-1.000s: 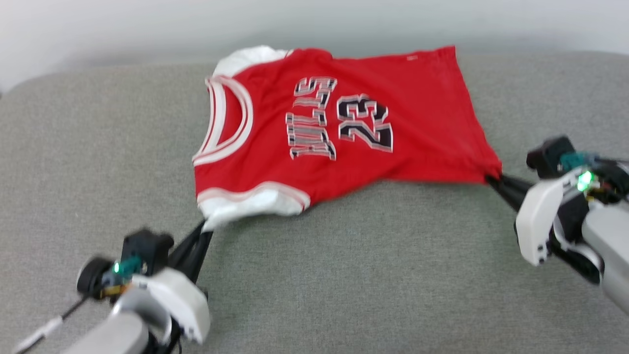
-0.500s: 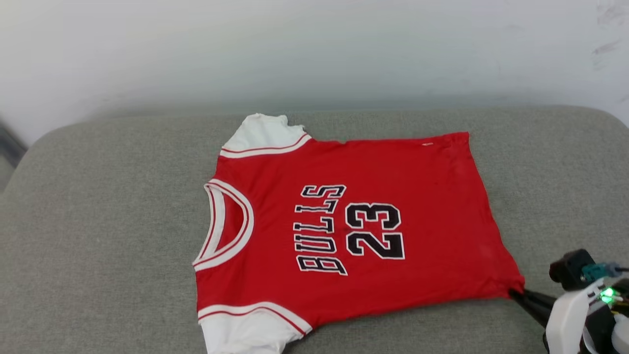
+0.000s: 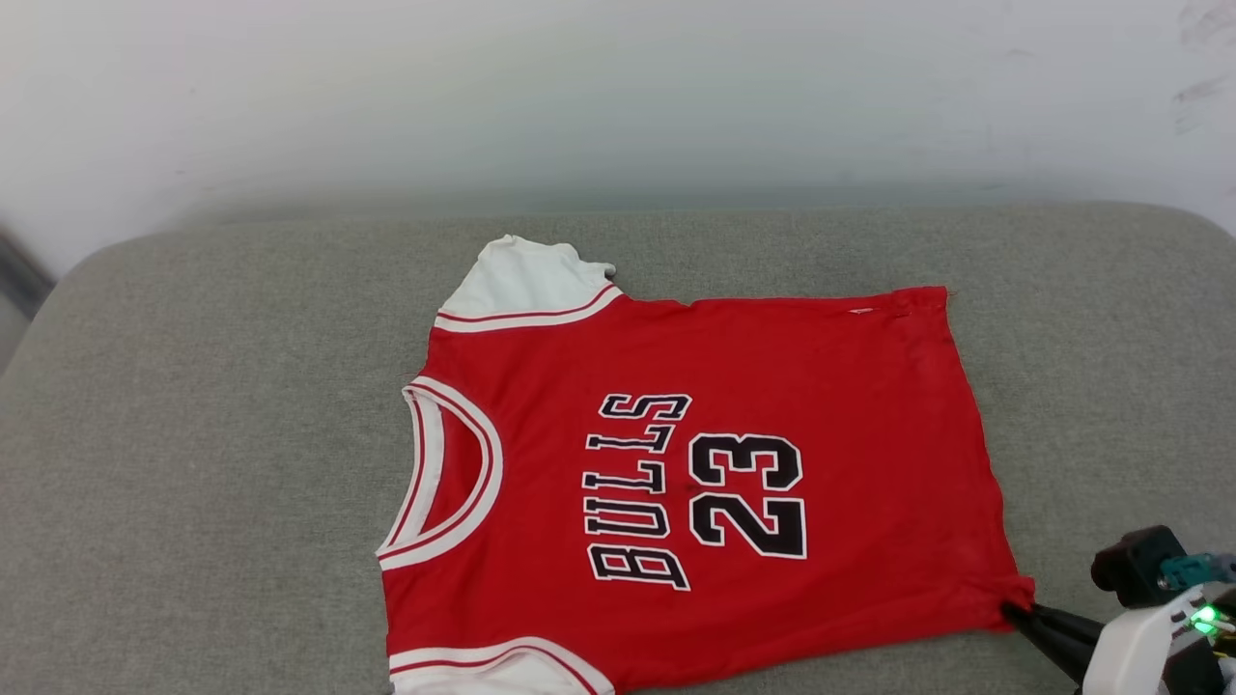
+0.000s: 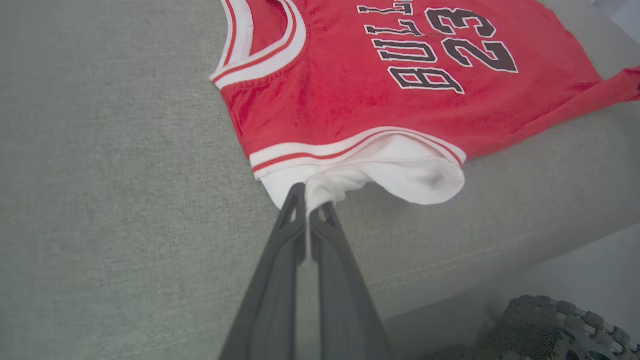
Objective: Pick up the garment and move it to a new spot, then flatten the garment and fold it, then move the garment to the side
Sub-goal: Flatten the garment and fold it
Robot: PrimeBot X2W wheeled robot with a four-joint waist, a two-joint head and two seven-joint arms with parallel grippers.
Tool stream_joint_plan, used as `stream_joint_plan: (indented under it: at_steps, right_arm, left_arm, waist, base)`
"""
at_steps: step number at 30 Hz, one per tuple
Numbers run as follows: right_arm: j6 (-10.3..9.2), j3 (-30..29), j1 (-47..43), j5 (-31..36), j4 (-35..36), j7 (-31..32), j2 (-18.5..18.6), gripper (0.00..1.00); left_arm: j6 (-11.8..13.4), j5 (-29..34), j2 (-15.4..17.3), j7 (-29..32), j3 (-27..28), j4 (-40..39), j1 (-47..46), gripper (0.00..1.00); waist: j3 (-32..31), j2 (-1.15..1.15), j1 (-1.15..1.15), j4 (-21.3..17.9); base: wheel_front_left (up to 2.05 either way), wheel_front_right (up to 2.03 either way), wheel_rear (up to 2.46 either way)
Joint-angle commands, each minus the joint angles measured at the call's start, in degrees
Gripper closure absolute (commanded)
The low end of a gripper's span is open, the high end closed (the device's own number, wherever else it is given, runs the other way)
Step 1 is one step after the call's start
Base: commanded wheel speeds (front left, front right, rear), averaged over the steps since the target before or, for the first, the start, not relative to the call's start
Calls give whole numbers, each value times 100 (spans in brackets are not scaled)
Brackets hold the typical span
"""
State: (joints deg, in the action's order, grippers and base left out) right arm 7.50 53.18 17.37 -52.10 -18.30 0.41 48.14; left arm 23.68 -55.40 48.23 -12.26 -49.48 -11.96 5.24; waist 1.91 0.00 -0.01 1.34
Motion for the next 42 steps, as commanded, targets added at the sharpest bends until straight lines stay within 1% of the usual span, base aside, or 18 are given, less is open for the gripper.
stream_joint_plan:
  at_steps: [1,2,4,11,14,17,19,24,30,36,40,41,42]
  right_arm:
    - [-2,-69,-67,53,76,55,-64,100]
    - [-3,-171,-51,113,143,135,-91,100]
    - [-3,-404,-17,231,271,263,-140,100]
    - [-3,-1187,72,561,570,608,-337,100]
    - [-2,-1463,85,669,666,751,-441,100]
    - [-2,-1730,152,705,682,900,-562,100]
    - [-2,-1856,192,745,659,1006,-647,100]
    - [-3,-1963,429,836,516,1237,-857,100]
    - [-3,-1975,778,944,91,1337,-1062,100]
    - [-3,-1754,953,910,-223,1412,-1165,100]
    - [-3,-1615,1016,869,-308,1418,-1191,100]
    - [-2,-1589,1024,841,-318,1424,-1188,100]
    - [-2,-1576,1035,821,-315,1409,-1179,100]
  left_arm:
    - [-44,61,41,25,38,23,-140,100]
    - [-46,115,61,10,103,40,-280,100]
    - [-126,194,83,37,176,86,-548,100]
    - [-543,449,141,284,317,426,-1522,100]
    - [-760,470,72,428,368,647,-1961,100]
    - [-909,508,-33,527,394,875,-2334,100]
    - [-1016,567,-44,609,399,1084,-2590,100]
    - [-1360,569,-194,760,391,1622,-3085,100]
    - [-1665,698,-357,830,314,2314,-3563,100]
    - [-1933,726,-610,929,150,3077,-3789,100]
    - [-2111,705,-774,910,46,3535,-3833,100]
    - [-2123,695,-829,868,46,3621,-3835,100]
    - [-2165,679,-871,849,41,3691,-3834,80]
  waist:
    - [38,0,1,-2]
    - [65,0,1,-18]
    - [100,0,1,-36]
    - [320,0,1,-138]
    - [472,0,1,-180]
    - [659,0,1,-232]
    - [800,0,1,-272]
    - [1173,0,1,-362]
    - [1514,0,1,-379]
    - [1645,0,1,-370]
    - [1598,0,1,-385]
    - [1560,0,1,-381]
    - [1524,0,1,-376]
  base:
    - [0,0,0]
    - [0,0,0]
    - [0,0,0]
    - [0,0,0]
    - [0,0,0]
    - [0,0,0]
    - [0,0,0]
    - [0,0,0]
    - [0,0,0]
    - [0,0,0]
    - [0,0,0]
    - [0,0,0]
    - [0,0,0]
